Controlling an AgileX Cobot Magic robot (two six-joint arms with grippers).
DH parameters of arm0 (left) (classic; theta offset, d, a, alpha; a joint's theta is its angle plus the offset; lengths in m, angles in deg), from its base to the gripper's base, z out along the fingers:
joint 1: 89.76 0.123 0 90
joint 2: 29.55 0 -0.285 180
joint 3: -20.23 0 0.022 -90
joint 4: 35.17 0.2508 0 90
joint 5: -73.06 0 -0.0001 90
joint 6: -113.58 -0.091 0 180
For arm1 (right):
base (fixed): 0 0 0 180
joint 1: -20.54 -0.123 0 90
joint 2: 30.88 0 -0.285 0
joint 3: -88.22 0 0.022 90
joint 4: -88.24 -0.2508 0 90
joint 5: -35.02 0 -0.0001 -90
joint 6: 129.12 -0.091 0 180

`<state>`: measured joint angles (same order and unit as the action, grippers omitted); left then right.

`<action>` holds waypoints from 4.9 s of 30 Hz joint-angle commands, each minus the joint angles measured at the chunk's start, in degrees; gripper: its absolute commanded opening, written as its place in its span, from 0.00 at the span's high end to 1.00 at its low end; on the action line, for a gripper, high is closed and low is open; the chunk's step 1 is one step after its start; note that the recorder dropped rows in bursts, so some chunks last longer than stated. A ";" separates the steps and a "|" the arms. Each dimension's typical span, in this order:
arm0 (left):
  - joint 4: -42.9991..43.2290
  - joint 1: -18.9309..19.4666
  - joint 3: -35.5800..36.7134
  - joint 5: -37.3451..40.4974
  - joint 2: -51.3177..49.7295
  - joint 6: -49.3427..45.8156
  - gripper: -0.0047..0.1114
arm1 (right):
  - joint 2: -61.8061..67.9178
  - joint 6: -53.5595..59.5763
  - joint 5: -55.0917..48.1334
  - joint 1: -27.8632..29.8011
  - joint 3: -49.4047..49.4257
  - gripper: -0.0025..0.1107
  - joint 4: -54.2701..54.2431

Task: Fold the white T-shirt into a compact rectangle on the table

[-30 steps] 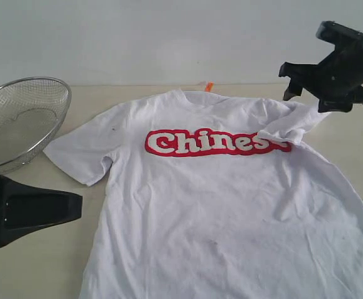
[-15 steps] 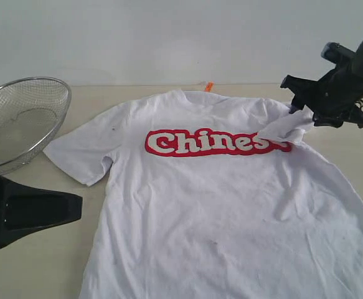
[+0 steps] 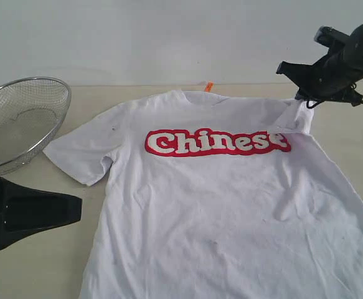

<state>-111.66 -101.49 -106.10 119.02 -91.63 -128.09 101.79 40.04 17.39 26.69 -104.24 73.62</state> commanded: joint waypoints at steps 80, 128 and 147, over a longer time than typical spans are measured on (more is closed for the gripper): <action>0.89 -0.29 -0.11 -1.20 -0.42 0.13 0.92 | 3.54 50.39 -18.41 6.46 -2.46 0.44 -46.11; 0.89 -0.29 -0.11 -1.20 -0.42 0.41 0.92 | -0.43 50.00 -14.72 1.96 0.71 0.68 -30.07; 0.89 -0.29 -0.11 -1.54 -0.42 0.41 0.92 | 3.23 45.69 -12.17 1.84 0.99 0.62 -24.39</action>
<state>-110.74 -101.49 -106.10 117.55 -91.63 -127.97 105.12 85.97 4.97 28.53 -103.42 48.73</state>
